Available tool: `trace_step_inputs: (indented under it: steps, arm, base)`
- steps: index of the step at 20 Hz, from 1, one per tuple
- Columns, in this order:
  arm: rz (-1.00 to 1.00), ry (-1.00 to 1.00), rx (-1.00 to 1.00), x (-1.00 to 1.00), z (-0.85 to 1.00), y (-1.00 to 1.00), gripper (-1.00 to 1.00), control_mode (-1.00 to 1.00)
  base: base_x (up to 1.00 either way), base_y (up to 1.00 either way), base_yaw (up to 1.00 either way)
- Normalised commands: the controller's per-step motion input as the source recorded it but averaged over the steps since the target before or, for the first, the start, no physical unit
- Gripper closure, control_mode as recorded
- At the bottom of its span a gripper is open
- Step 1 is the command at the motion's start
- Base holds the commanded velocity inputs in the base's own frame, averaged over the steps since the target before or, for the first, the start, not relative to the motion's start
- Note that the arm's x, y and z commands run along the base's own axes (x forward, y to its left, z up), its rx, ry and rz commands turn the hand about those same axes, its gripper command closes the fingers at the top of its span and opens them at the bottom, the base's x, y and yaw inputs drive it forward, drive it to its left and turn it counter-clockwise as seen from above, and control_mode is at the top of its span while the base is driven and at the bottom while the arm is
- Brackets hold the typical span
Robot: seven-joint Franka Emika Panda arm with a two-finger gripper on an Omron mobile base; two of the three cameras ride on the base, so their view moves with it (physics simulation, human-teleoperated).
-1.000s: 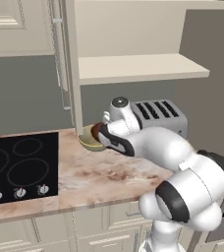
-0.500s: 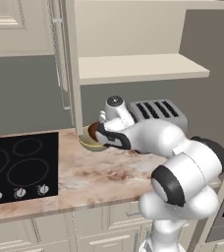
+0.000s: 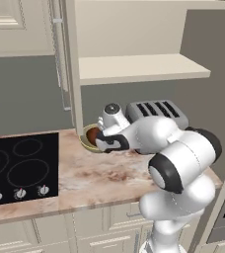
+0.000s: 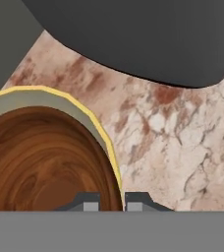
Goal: Pick up the bowls on the counter and stack them on top of one another in the open cabinet. Place the smaller bowl on top of the larger bowl.
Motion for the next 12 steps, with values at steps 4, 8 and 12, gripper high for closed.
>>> trace_step_inputs:
  steps: [4,8,12]
  arm:
    - [0.00,0.00,0.00,0.27,-0.14,0.00,1.00,-1.00]
    - [0.00,0.00,0.00,0.10,-0.06,0.05,-1.00,-1.00]
    - [0.00,0.00,0.00,0.00,0.07,0.21,-1.00,-1.00]
  base:
    - [0.00,0.00,0.00]
    - [0.00,0.00,0.00]
    - [0.00,0.00,0.00]
